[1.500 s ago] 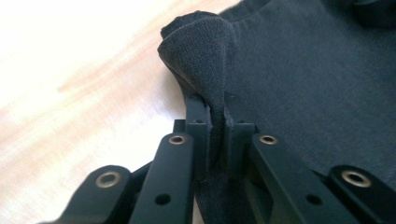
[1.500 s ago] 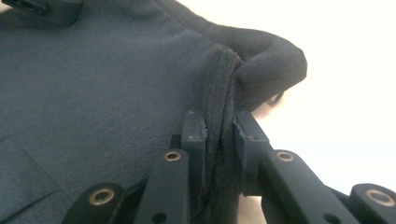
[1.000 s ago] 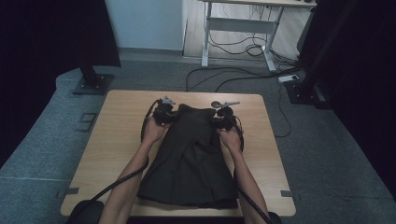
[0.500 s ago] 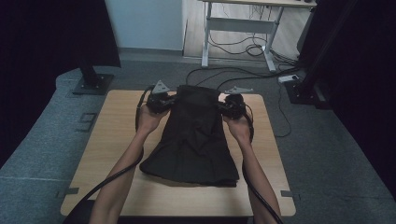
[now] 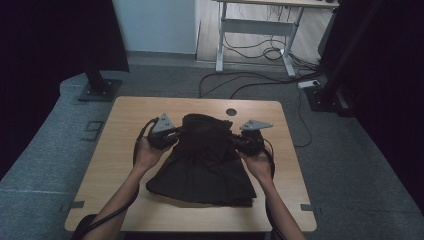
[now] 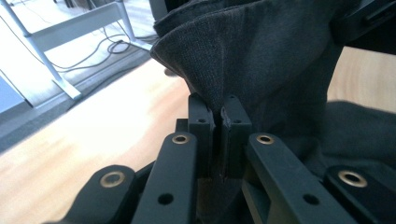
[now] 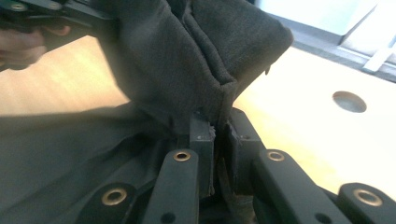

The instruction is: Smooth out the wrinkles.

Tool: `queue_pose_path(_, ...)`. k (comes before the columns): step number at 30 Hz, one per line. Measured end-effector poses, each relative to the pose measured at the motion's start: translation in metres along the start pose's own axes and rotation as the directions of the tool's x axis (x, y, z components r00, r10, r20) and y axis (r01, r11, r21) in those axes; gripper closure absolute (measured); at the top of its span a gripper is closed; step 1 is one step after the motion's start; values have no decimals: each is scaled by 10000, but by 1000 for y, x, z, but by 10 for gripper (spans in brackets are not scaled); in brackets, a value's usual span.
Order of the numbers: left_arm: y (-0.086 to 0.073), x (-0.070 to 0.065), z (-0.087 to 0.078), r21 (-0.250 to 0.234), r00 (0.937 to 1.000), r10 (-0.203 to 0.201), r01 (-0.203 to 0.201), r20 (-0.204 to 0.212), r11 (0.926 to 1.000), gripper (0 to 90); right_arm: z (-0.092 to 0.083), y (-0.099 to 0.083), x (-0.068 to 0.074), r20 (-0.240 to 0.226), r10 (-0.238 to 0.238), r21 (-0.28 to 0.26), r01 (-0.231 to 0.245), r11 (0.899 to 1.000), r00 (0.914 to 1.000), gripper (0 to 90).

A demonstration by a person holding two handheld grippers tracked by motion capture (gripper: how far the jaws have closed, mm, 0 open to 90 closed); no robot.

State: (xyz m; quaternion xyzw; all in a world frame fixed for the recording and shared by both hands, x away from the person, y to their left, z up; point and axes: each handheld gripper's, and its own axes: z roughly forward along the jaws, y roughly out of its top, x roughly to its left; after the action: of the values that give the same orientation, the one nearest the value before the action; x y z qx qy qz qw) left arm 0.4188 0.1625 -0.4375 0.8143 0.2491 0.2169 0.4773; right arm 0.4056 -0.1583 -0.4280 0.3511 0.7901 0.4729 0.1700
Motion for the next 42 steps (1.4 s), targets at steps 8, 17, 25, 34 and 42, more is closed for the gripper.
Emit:
queue_pose_path(8, -35, -24, -14, 687, 9983, 172, -210, 550, 9974, 845, -5, -35, 29, -946, 18, 788, 57, 9969, 9955, 824)
queue_pose_path(17, -72, -46, -12, 1740, 9804, 639, -969, 1865, 9800, 821, 5, -81, 37, -1389, 425, 1968, -145, 9803, 9894, 822)
queue_pose_path(25, -81, -33, -26, 1843, 9734, -213, -217, 2280, 9826, 479, 0, -92, 32, -1544, 589, 2406, -203, 9704, 9863, 591)
queue_pose_path(34, -66, 11, -66, 1344, 9744, -952, 685, 2039, 9886, 272, -37, -89, 2, -406, 1276, 2109, -1163, 9706, 9910, 392)
queue_pose_path(42, -20, -7, -20, 961, 9715, -1781, 1646, 1561, 9817, 190, -7, -52, 20, -49, 1231, 1557, -1209, 9804, 9924, 244)
